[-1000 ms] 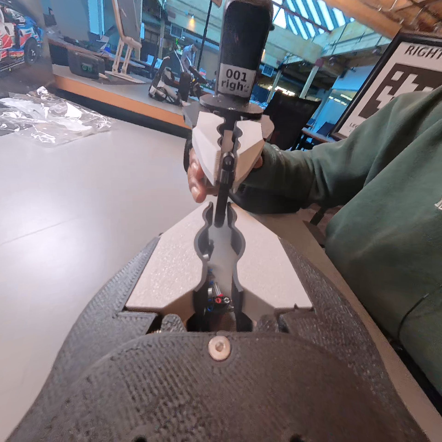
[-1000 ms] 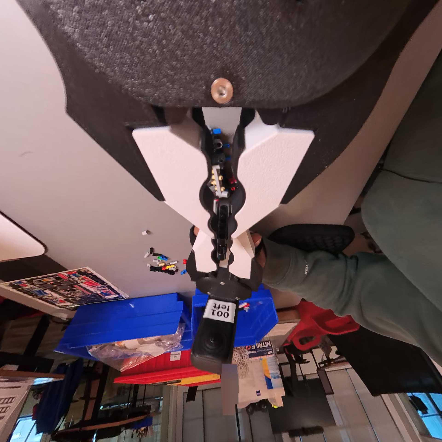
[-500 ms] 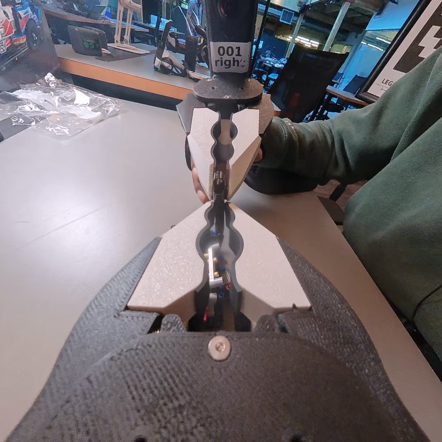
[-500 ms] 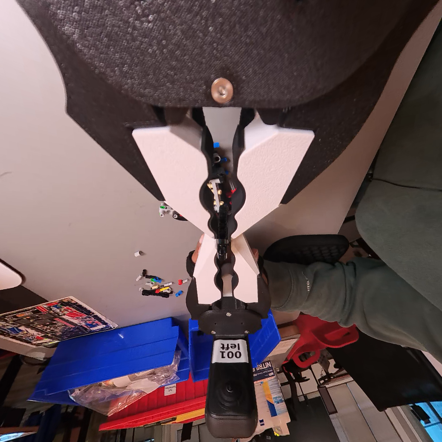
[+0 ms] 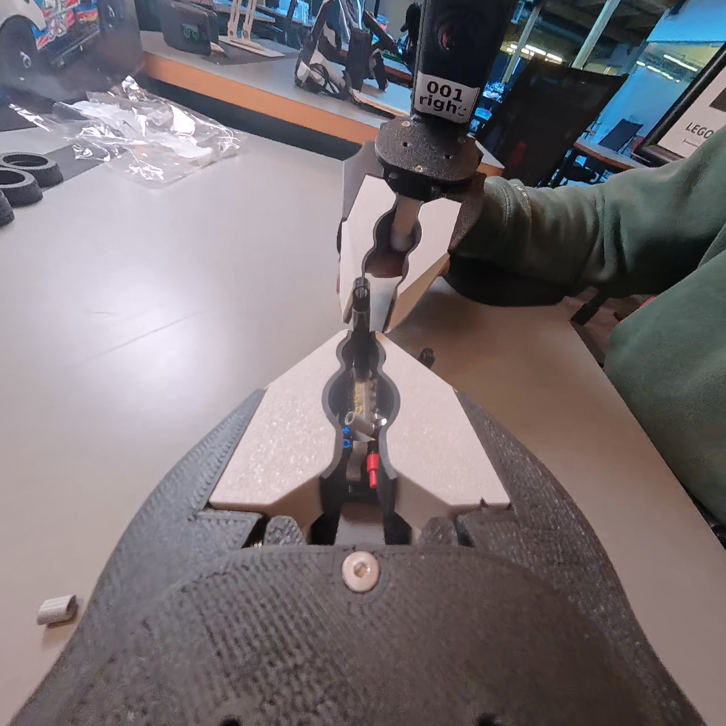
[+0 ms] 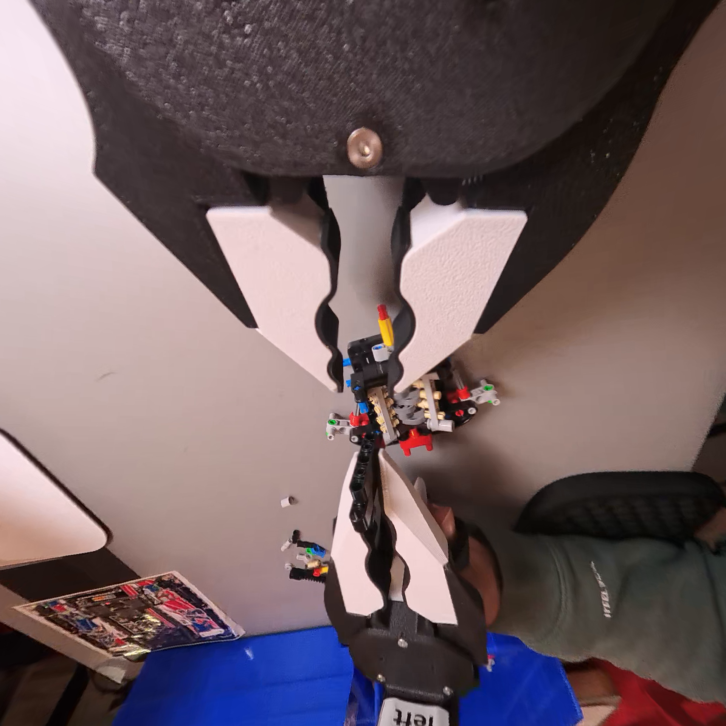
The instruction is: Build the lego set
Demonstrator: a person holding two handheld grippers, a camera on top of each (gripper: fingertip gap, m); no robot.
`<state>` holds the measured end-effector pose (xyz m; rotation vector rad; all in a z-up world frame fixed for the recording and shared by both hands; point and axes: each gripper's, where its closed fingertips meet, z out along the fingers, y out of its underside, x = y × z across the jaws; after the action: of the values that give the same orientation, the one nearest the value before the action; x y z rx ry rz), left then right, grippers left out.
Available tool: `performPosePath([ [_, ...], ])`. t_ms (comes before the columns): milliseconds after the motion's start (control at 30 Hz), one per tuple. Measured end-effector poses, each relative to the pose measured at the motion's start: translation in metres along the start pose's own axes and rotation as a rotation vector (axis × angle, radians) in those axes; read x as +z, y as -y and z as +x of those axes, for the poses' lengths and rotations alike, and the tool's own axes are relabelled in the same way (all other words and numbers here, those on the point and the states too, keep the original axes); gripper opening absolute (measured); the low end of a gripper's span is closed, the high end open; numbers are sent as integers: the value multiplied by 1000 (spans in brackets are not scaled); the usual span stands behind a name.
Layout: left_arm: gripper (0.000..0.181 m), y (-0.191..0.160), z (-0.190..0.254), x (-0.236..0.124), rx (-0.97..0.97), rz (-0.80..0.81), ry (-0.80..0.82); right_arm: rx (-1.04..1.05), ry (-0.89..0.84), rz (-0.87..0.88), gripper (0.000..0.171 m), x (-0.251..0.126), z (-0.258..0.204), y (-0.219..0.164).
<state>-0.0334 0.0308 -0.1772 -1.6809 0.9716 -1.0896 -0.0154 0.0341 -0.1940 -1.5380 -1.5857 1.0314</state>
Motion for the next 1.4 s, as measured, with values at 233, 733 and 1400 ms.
performPosePath([
  [233,6,-5,-3,5,-6,-33,-12,10,15,-18,12,13,2,-6],
  [733,5,-12,-6,8,-23,-85,6,85,40,26,6,17,3,-4],
  [1400,6,-14,1,6,53,-91,1,78,46,27,6,19,-4,-3],
])
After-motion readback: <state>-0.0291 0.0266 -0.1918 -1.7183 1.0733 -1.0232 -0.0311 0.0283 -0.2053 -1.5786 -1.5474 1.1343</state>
